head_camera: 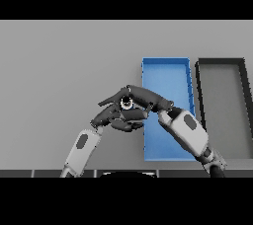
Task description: Pick up the blue pipe and place it into the blue bin.
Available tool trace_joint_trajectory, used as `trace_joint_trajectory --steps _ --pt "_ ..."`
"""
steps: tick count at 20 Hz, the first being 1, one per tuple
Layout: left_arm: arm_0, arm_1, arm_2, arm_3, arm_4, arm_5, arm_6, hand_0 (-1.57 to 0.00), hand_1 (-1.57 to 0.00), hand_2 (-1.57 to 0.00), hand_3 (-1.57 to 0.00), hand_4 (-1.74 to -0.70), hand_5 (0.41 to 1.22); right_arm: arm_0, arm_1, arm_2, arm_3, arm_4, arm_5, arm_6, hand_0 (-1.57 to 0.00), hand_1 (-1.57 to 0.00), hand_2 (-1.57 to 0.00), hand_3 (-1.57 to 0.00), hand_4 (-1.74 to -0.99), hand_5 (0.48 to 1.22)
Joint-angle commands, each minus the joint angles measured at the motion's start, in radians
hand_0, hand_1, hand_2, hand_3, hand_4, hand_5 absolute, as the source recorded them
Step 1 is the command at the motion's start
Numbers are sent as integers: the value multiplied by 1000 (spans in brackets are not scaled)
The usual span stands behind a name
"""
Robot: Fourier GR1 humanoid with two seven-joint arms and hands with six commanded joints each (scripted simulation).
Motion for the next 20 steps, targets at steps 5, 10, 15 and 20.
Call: trace_joint_trajectory --steps 5,10,15,20 --pt "-15 1 10 13 7 -6 -1 -6 -5 -5 -5 -906 445 -208 -35 -111 18 -225 -79 103 -1571 -1571 -1571 -1571 -1741 1221" --pt "7 1 0 -4 8 -12 24 -1 -1 -1 -1 -902 432 -395 -117 -237 159 -234 -156 23 -1571 -1571 -1571 -1571 -1741 1221" --pt "1 3 0 -17 5 -10 45 0 0 0 0 -890 415 -452 -223 -317 352 -174 -179 18 -1571 -1571 -1571 -1571 -1741 1221" --pt "-8 22 3 -18 -10 -6 14 1 1 1 1 -871 415 -360 -286 -341 466 -119 -171 12 -1571 -1571 -1571 -1571 -1741 1221"
